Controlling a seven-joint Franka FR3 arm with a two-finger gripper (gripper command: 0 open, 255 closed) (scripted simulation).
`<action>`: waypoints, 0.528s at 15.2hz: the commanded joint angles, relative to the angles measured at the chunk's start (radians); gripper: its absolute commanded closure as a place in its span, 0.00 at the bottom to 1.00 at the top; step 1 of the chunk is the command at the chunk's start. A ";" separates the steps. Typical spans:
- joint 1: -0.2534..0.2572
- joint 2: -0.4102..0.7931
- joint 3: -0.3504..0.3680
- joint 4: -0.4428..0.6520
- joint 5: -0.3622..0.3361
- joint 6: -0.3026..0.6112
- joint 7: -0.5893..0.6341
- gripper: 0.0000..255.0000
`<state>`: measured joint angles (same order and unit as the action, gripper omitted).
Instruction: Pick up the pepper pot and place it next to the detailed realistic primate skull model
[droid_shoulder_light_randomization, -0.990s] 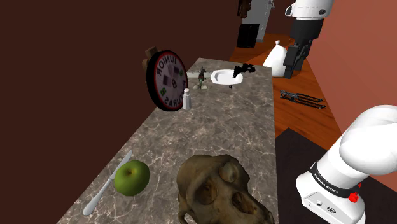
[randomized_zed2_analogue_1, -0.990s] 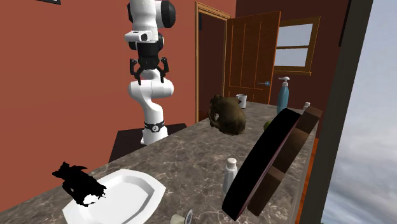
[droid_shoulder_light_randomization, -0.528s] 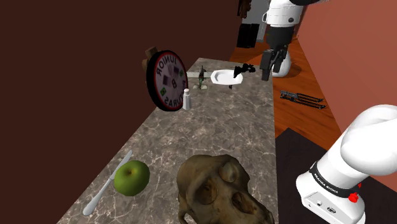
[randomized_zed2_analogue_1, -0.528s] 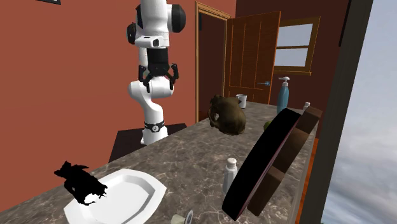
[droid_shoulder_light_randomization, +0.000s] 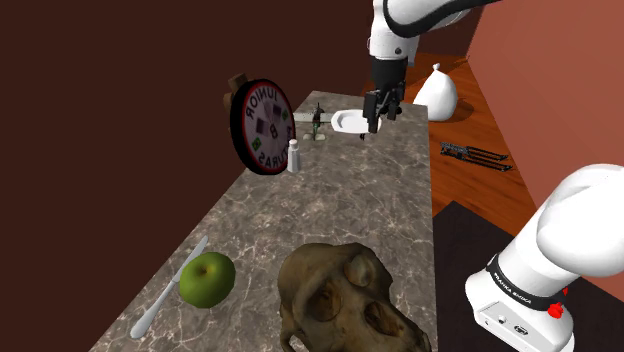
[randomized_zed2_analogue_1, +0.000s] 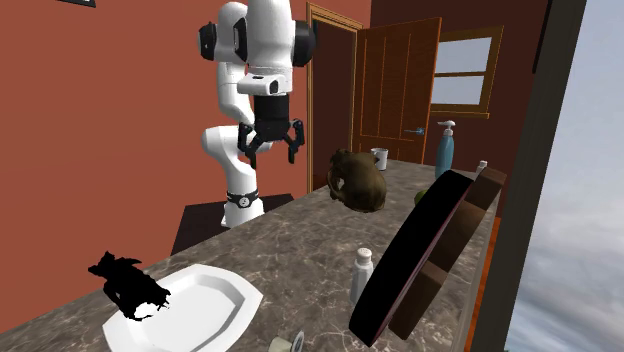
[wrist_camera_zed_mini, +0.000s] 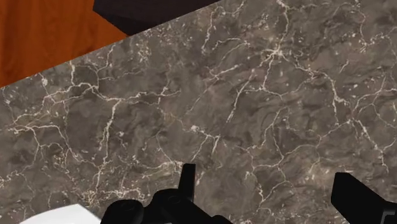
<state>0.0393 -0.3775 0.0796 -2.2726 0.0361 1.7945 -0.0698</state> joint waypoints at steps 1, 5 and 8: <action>0.007 0.078 0.019 0.042 -0.002 0.038 0.020 0.00; 0.018 0.229 0.047 0.145 -0.020 0.089 0.056 0.00; 0.029 0.343 0.064 0.235 -0.040 0.115 0.084 0.00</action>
<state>0.0633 -0.0696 0.1365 -2.0631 0.0018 1.8996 0.0020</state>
